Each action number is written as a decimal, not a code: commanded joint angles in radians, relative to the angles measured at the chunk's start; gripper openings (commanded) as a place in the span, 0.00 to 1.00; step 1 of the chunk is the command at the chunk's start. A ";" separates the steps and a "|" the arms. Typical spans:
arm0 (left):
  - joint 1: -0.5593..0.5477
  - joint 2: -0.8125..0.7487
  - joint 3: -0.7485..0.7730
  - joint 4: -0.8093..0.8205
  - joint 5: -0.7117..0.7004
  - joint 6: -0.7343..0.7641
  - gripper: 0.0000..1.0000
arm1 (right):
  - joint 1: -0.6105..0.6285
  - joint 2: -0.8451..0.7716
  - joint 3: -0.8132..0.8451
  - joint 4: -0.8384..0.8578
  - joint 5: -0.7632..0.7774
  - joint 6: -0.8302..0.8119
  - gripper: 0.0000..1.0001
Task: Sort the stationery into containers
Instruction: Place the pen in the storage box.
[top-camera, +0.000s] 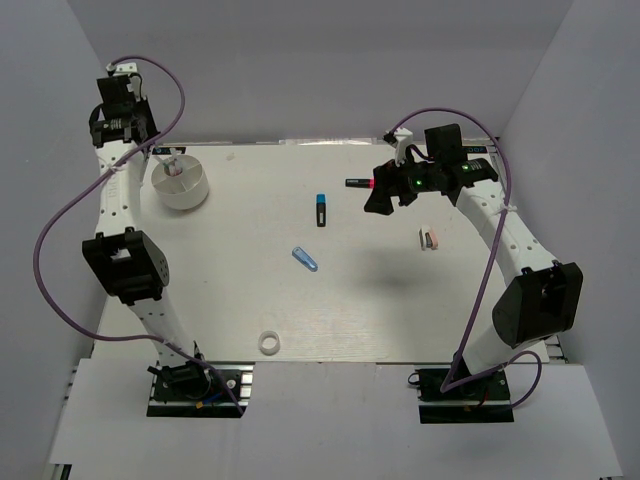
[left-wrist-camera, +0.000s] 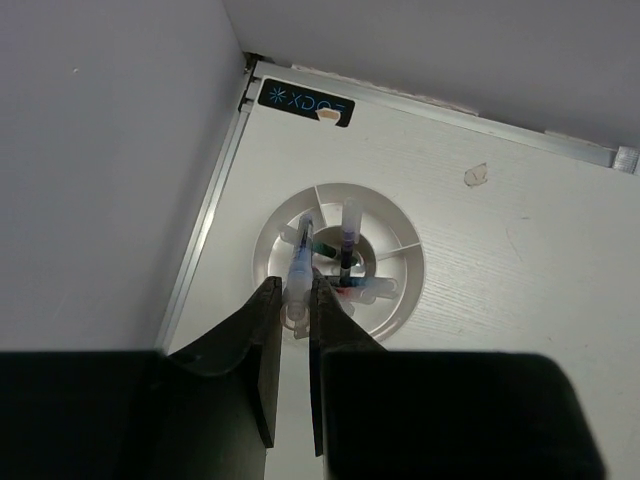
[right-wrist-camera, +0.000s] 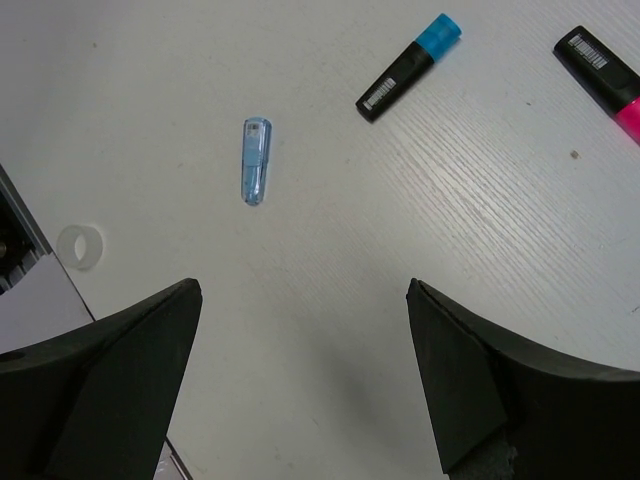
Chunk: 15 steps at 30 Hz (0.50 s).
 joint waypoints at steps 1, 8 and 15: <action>0.003 0.008 0.020 -0.031 0.040 0.037 0.00 | -0.007 -0.005 0.016 0.002 -0.030 0.004 0.89; 0.003 0.028 0.001 -0.039 0.102 0.034 0.00 | -0.008 -0.008 0.000 0.004 -0.030 0.004 0.89; 0.003 0.066 0.016 -0.057 0.119 0.037 0.00 | -0.007 -0.006 -0.003 0.001 -0.026 0.000 0.89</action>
